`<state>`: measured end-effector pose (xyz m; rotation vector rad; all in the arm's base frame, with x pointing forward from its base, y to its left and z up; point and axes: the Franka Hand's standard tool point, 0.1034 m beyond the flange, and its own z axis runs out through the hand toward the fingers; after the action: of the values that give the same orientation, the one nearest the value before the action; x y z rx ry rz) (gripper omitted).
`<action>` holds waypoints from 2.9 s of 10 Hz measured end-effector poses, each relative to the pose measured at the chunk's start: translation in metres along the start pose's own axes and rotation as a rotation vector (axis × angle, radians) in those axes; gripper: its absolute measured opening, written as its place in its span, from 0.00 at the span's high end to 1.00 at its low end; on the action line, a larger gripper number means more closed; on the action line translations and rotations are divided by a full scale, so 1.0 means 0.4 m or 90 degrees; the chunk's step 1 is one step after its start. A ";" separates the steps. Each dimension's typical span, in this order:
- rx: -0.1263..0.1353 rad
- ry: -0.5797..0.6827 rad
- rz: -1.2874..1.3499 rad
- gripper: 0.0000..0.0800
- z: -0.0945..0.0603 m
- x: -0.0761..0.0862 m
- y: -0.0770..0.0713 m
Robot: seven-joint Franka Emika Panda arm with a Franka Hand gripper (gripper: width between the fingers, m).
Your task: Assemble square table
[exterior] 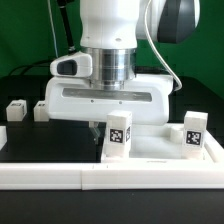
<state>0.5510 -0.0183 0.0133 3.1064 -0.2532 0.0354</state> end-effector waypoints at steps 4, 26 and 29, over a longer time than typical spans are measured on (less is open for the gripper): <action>-0.010 0.002 -0.176 0.92 -0.004 0.009 0.019; -0.134 -0.062 -1.093 0.92 -0.016 0.084 -0.069; -0.136 -0.072 -1.158 0.92 -0.010 0.133 -0.197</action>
Offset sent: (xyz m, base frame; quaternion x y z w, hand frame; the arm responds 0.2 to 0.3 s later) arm 0.0000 0.0000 0.0000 0.0000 0.0000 -0.1296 0.9916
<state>0.6164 0.0512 0.0166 1.9731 2.1618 -0.1749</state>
